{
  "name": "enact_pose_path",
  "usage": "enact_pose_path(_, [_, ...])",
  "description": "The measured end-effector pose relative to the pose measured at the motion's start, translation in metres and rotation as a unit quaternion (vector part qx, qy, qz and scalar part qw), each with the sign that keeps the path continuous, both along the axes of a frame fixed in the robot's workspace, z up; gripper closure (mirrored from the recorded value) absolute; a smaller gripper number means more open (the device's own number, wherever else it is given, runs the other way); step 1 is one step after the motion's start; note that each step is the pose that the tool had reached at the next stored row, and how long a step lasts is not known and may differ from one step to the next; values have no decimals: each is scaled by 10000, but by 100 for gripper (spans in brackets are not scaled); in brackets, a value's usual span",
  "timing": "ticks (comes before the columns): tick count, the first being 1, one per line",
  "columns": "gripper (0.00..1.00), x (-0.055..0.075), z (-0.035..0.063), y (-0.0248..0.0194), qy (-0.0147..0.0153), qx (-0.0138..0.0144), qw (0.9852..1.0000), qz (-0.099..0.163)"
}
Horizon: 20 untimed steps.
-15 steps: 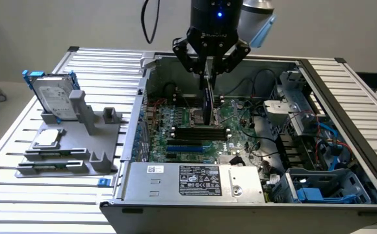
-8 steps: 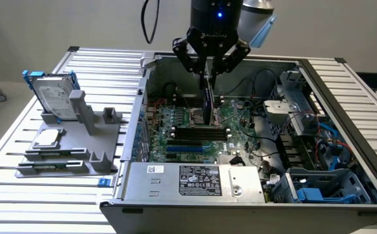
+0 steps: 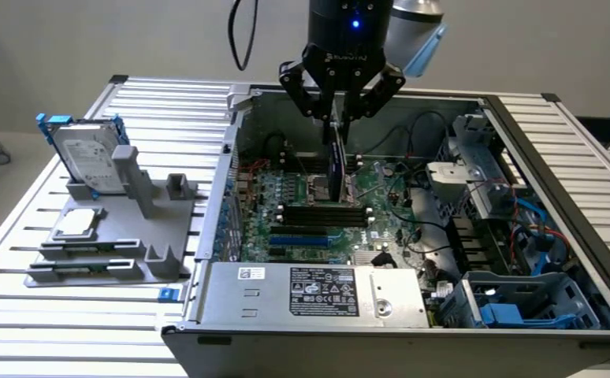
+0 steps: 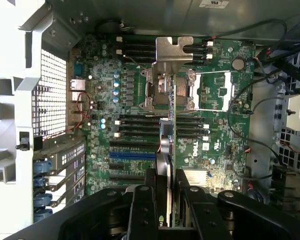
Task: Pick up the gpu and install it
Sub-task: 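Insert the gpu into the slot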
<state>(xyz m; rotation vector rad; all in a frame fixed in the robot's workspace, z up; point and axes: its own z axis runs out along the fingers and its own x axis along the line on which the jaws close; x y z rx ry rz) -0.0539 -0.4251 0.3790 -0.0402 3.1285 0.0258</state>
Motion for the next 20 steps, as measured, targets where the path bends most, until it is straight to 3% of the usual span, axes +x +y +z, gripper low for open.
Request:
enact_pose_path(7, [73,-1,-3,0,0,1,10000,1])
enact_pose_path(11, [73,-2,-5,0,1,5,9995,302])
enact_pose_path(16, [73,-2,-5,0,1,5,9971,757])
enact_pose_path(20, [73,-2,-4,-1,1,11,9937,1120])
